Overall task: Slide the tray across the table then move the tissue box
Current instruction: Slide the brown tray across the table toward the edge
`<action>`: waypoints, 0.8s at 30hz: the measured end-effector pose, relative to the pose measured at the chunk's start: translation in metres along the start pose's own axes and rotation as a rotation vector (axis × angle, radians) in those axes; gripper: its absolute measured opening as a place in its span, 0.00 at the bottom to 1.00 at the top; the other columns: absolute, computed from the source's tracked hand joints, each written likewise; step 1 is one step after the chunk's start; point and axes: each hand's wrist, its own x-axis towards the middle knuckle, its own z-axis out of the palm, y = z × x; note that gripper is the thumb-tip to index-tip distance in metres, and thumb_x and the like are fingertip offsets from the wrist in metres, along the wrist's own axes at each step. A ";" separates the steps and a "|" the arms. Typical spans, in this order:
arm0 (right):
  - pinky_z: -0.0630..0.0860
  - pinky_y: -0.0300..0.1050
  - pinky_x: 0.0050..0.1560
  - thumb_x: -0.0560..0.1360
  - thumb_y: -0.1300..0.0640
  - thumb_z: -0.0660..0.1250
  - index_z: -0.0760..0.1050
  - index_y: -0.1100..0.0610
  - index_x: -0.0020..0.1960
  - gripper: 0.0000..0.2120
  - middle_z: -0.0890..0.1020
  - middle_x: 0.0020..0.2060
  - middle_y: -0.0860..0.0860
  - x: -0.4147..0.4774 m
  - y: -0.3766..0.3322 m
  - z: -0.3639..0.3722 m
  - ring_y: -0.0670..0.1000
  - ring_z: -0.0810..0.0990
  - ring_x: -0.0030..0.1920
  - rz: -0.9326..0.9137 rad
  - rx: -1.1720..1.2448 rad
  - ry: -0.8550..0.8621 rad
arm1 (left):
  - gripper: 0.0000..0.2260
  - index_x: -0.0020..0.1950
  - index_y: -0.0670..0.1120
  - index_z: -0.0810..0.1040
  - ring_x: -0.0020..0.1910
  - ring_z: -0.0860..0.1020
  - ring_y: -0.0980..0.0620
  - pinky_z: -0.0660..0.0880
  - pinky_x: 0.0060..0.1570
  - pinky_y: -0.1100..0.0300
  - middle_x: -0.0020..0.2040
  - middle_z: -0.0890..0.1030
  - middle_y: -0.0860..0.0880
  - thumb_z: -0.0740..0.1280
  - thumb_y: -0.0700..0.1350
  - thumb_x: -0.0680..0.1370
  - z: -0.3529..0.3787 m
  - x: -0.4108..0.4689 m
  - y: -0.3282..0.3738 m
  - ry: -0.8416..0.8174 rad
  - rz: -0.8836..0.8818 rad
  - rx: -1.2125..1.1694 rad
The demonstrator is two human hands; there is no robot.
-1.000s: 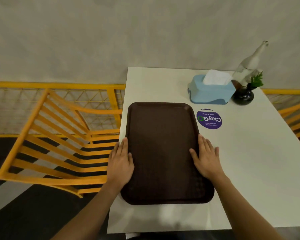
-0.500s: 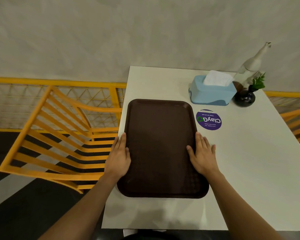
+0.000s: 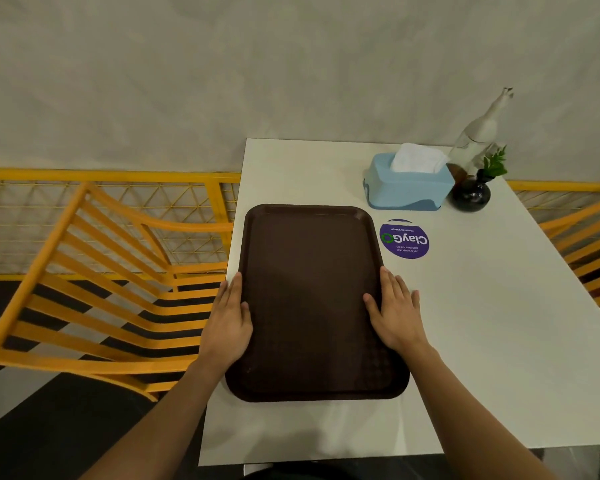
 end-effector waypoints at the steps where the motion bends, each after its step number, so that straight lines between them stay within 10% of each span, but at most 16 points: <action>1: 0.48 0.64 0.77 0.83 0.39 0.50 0.47 0.53 0.82 0.33 0.58 0.80 0.52 0.000 0.000 0.000 0.57 0.53 0.80 0.001 0.003 0.001 | 0.27 0.83 0.50 0.50 0.81 0.49 0.51 0.53 0.75 0.54 0.82 0.57 0.50 0.54 0.47 0.85 0.000 0.000 0.000 0.002 0.001 -0.005; 13: 0.55 0.62 0.76 0.82 0.37 0.52 0.53 0.51 0.82 0.33 0.63 0.78 0.53 0.003 0.006 -0.012 0.57 0.61 0.77 0.002 0.149 -0.027 | 0.34 0.82 0.55 0.49 0.81 0.51 0.50 0.54 0.77 0.44 0.82 0.55 0.50 0.48 0.68 0.80 -0.014 0.001 -0.003 -0.115 -0.001 -0.147; 24: 0.67 0.53 0.68 0.81 0.35 0.55 0.68 0.50 0.75 0.28 0.72 0.72 0.51 0.000 0.039 -0.037 0.56 0.70 0.71 0.125 0.344 0.096 | 0.29 0.79 0.48 0.60 0.77 0.61 0.43 0.61 0.75 0.42 0.76 0.66 0.44 0.61 0.57 0.81 -0.023 0.027 0.028 0.083 0.133 -0.048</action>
